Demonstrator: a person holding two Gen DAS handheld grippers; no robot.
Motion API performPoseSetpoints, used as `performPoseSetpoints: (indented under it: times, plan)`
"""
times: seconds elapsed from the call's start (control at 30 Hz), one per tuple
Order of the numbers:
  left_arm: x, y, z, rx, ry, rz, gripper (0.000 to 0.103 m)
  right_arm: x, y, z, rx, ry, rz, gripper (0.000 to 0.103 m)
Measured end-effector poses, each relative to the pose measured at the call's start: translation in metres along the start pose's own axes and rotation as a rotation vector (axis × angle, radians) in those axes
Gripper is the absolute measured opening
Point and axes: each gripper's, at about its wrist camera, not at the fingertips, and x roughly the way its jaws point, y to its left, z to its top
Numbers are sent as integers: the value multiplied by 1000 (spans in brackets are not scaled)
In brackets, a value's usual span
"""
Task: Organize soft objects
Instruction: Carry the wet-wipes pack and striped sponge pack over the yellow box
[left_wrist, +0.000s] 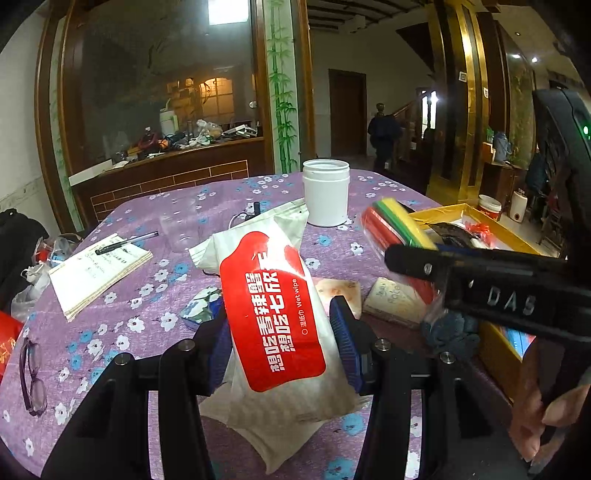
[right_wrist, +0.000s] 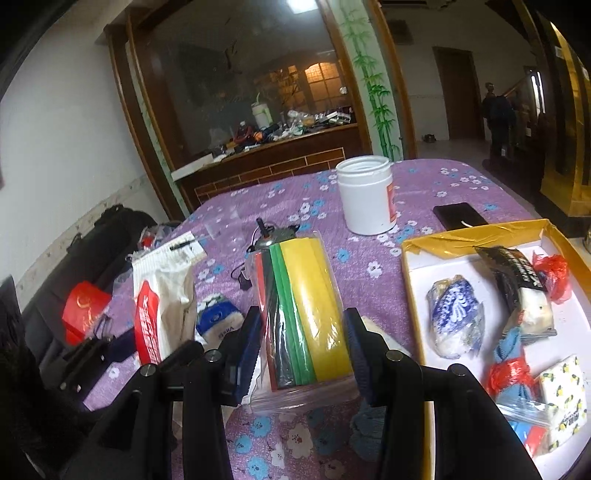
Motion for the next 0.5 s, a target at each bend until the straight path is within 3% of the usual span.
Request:
performPoseSetpoints:
  times: [0.5]
  plan:
    - [-21, -64, 17, 35, 30, -116, 49, -50, -52, 4, 126, -46, 9, 46]
